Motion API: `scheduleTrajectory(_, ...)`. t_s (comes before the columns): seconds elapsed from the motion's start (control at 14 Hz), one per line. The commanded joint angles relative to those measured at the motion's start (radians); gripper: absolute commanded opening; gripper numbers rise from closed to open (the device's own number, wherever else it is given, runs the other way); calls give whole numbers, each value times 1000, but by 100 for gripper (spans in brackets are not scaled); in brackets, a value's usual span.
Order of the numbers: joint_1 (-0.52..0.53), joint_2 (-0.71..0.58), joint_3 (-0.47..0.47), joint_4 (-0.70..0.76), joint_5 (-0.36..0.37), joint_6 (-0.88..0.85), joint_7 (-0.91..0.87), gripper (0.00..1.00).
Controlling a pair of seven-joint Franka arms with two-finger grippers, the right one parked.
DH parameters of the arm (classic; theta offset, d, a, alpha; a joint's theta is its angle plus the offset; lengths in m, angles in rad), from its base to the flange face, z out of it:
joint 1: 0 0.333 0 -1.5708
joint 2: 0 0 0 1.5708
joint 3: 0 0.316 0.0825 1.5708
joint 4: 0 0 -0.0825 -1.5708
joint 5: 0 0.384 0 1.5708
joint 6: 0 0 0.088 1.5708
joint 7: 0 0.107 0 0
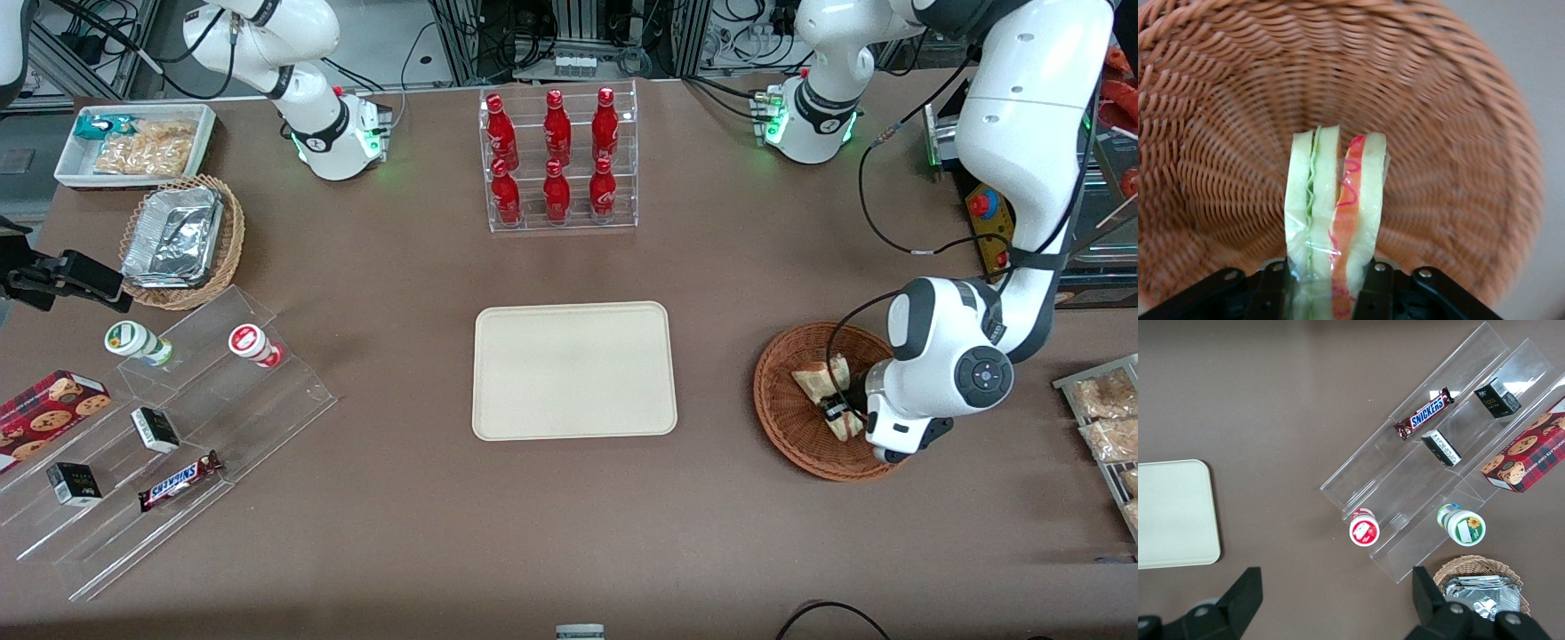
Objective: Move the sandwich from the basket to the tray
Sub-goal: 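Lift the sandwich and carry it over the cream tray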
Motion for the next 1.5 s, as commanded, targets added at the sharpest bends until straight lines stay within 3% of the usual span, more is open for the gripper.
scheduleTrajectory(0.0,-136,-39,5,107,9,-149,-3,13)
scheduleTrajectory(0.36,-394,-3,4,125,26,-147,-16,15)
scheduleTrajectory(0.64,-613,156,13,255,39,-108,-193,17)
scheduleTrajectory(1.07,-681,327,19,449,66,-108,-273,23)
scheduleTrajectory(1.29,-681,358,21,507,66,-107,-295,53)
scheduleTrajectory(1.36,-680,358,22,520,66,-101,-293,84)
scheduleTrajectory(1.43,-680,356,27,521,75,-87,-292,100)
